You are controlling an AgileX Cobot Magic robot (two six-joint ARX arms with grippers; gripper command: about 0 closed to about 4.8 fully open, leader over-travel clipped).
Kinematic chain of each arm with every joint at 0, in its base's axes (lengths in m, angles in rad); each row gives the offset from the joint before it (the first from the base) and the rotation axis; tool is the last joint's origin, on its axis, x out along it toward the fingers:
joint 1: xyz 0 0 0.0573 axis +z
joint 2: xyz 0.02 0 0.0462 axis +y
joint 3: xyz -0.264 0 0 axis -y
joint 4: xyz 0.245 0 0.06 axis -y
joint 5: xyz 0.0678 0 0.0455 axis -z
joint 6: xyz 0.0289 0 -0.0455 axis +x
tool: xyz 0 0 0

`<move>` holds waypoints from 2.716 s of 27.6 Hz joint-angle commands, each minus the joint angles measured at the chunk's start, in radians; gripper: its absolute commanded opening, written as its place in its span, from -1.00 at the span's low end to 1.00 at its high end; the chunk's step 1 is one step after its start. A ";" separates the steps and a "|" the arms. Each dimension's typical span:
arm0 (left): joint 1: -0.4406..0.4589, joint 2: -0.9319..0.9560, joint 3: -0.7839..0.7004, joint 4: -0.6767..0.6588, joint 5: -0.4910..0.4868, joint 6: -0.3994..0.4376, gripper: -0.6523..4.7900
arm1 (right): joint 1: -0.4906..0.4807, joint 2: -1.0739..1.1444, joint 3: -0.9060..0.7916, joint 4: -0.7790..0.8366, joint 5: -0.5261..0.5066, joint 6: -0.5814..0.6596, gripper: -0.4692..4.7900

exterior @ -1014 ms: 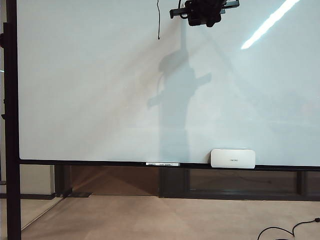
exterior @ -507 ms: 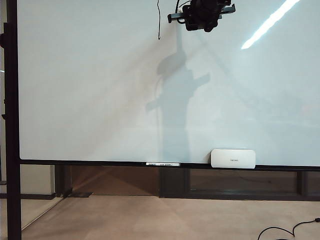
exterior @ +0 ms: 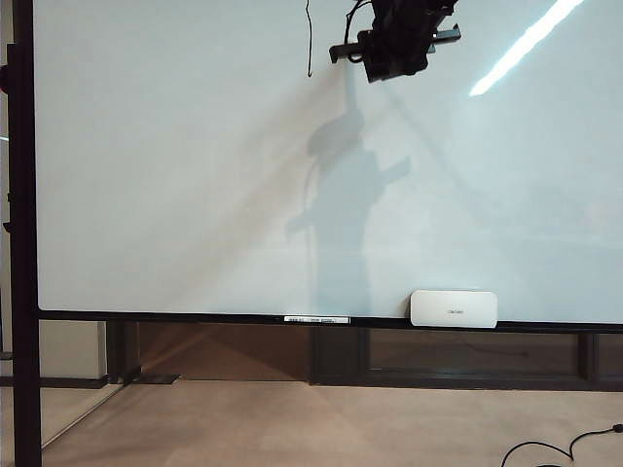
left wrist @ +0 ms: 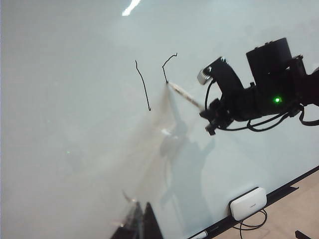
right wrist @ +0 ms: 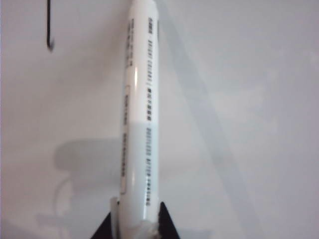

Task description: Reach to the right to find the marker pen, pick it up, and write the number 16 on the whiteboard.

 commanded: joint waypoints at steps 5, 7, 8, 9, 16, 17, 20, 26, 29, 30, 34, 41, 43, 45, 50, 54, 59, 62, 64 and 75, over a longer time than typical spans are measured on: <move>0.000 -0.009 0.010 0.021 -0.003 0.003 -0.78 | -0.003 0.010 0.001 -0.107 0.016 0.036 -0.83; 0.000 -0.009 0.010 0.021 -0.003 0.003 -0.78 | -0.003 0.018 0.001 -0.116 0.021 0.040 -0.83; 0.000 -0.009 0.010 0.021 -0.003 0.003 -0.78 | -0.003 0.023 0.001 -0.118 0.021 0.041 -0.83; 0.000 -0.010 0.010 0.021 -0.003 0.003 -0.78 | -0.003 0.026 0.001 -0.119 0.021 0.042 -0.83; 0.000 -0.023 0.010 0.019 -0.003 0.003 -0.78 | -0.003 0.041 0.001 -0.118 0.041 0.050 -0.83; 0.000 -0.025 0.010 0.020 -0.004 0.003 -0.78 | -0.003 0.041 0.001 -0.117 0.045 0.050 -0.83; 0.000 -0.031 0.010 0.020 -0.026 0.004 -0.78 | -0.003 0.041 0.001 -0.112 0.058 0.050 -0.83; 0.000 -0.032 0.010 0.019 -0.027 0.004 -0.78 | -0.005 0.041 0.001 -0.113 0.169 0.051 -0.83; 0.000 -0.036 0.010 0.019 -0.027 0.004 -0.78 | -0.005 0.041 0.001 -0.120 0.207 0.063 -0.83; 0.000 -0.037 0.010 0.018 -0.029 0.004 -0.78 | -0.005 0.041 0.001 -0.125 0.221 0.065 -0.83; 0.000 -0.037 0.010 0.019 -0.028 0.005 -0.78 | -0.005 0.041 0.001 -0.134 0.231 0.065 -0.83; 0.000 -0.037 0.010 0.019 -0.029 0.005 -0.78 | -0.005 0.041 0.001 -0.119 0.231 0.065 -0.83; 0.000 -0.037 0.010 0.019 -0.029 0.005 -0.78 | -0.005 0.041 0.002 -0.104 0.230 0.065 -0.83; 0.000 -0.037 0.010 0.019 -0.029 0.005 -0.78 | -0.005 0.041 0.003 -0.087 0.230 0.064 -0.83; 0.000 -0.037 0.010 0.019 -0.029 0.009 -0.78 | -0.005 0.041 0.003 -0.050 0.230 0.064 -0.83; 0.000 -0.037 0.010 0.019 -0.029 0.009 -0.78 | -0.008 0.041 0.003 -0.024 0.229 0.060 -0.83; 0.000 -0.037 0.010 0.019 -0.029 0.009 -0.78 | -0.014 0.041 0.003 0.011 0.222 0.057 -0.83; 0.000 -0.040 0.010 0.018 -0.029 0.009 -0.78 | -0.016 0.041 0.005 0.016 0.203 0.056 -0.83; 0.000 -0.042 0.010 0.018 -0.029 0.009 -0.78 | -0.016 0.041 0.009 0.016 0.195 0.054 -0.83; 0.000 -0.042 0.010 0.018 -0.029 0.025 -0.78 | -0.016 0.041 0.035 0.016 0.172 0.038 -0.83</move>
